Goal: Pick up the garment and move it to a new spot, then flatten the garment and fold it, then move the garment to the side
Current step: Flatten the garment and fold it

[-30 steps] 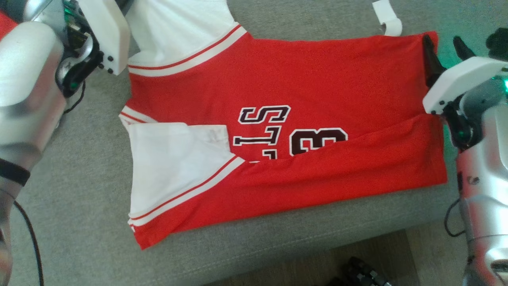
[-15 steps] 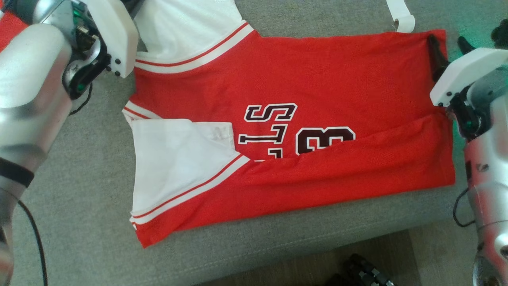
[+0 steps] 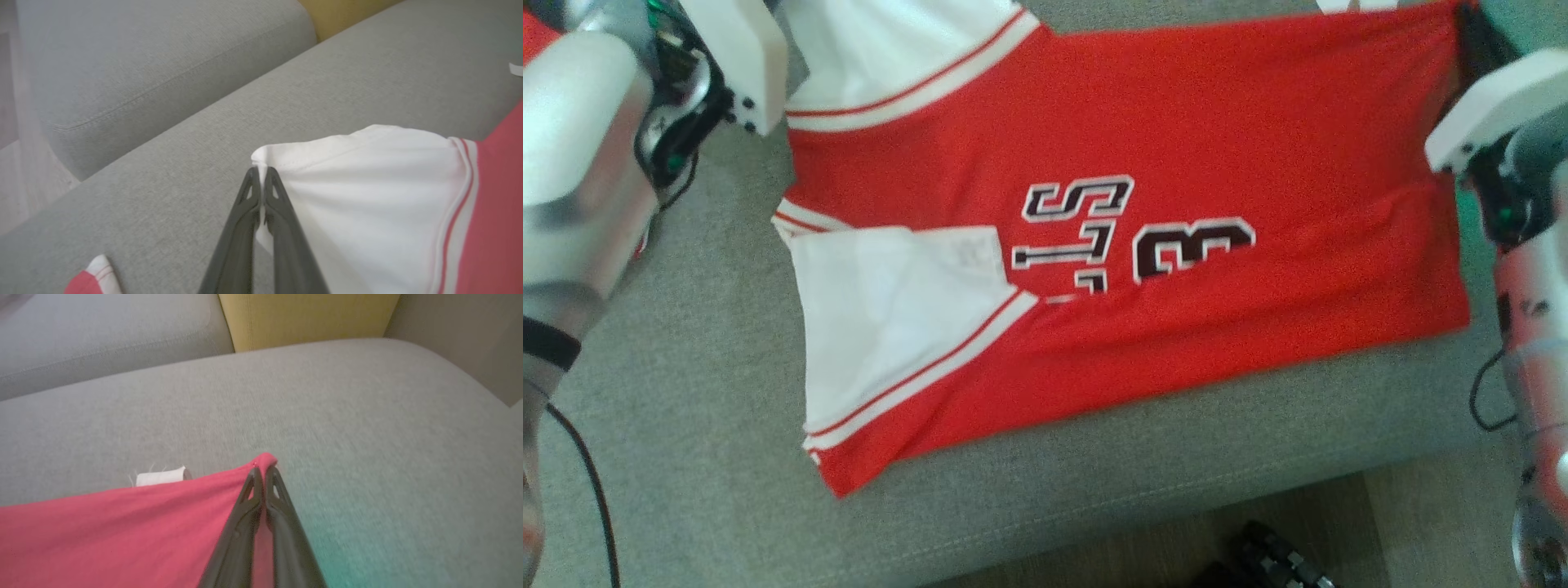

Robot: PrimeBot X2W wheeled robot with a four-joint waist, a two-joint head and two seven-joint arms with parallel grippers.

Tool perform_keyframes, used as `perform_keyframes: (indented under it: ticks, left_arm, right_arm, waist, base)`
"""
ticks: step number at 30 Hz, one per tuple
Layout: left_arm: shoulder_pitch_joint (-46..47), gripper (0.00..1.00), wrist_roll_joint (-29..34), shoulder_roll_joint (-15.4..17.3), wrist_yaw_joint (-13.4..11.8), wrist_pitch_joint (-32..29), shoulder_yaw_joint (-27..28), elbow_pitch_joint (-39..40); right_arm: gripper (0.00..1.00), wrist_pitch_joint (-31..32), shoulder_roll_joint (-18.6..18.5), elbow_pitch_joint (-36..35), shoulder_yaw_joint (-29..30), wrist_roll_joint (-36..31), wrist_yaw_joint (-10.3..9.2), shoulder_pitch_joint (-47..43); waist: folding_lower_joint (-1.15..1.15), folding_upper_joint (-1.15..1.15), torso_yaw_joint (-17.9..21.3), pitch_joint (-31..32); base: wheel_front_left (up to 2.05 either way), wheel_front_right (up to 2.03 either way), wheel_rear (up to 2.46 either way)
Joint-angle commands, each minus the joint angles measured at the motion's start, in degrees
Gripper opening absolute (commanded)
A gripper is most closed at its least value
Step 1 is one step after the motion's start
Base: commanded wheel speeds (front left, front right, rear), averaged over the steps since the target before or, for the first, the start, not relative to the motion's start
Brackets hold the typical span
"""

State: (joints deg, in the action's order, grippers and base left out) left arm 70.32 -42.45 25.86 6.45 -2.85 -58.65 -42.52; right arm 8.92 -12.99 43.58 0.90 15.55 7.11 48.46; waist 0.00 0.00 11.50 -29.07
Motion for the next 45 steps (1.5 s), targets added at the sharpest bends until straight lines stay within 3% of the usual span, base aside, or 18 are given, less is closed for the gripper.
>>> perform_keyframes:
  ticks: [1, 9, 13, 22, 33, 45]
  left_arm:
    - [4.0, 0.00, 0.4, 2.2, -0.9, 0.9, 2.5, 0.5]
    - [7.6, 0.00, 2.2, 1.2, -3.7, 6.6, 3.7, -2.0]
    - [9.9, 0.00, 3.2, -0.8, -4.9, 11.2, 4.3, -4.2]
    - [9.3, 0.00, 4.9, -3.2, -2.9, 14.9, 1.9, -8.6]
    - [2.3, 0.00, 6.6, 0.4, -0.9, 13.8, -3.3, -4.3]
    - [-8.7, 0.00, 5.9, 8.2, -2.7, 6.8, -7.5, 13.7]
  right_arm:
    - [0.00, -1.0, -1.0, -1.7, -0.4, -0.2, 0.37, 1.8]
    - [0.00, -7.2, -1.6, -0.1, -0.2, -1.7, 0.37, 7.5]
    - [0.00, -11.7, -1.1, 2.1, 1.0, -2.0, 0.37, 11.4]
    - [0.00, -14.4, -2.0, 6.3, -2.3, 0.1, 0.37, 10.2]
    - [0.00, -12.8, -6.5, 6.3, -7.0, 7.0, 0.37, 2.2]
    - [0.00, -5.6, -11.4, 3.3, -11.3, 12.6, 0.37, -6.5]
  waist:
    - [0.00, 0.00, -0.1, -0.1]
    - [0.00, 0.00, -0.6, -1.6]
    - [0.00, 0.00, -1.5, -2.7]
    - [0.00, 0.00, -3.2, -1.4]
    - [0.00, 0.00, -5.6, 5.2]
    - [0.00, 0.00, -7.1, 10.6]
  base:
    - [0.00, 0.00, 0.00]
    - [0.00, 0.00, 0.00]
    - [0.00, 0.00, 0.00]
    - [0.00, 0.00, 0.00]
    - [0.00, 0.00, 0.00]
    - [0.00, 0.00, 0.00]
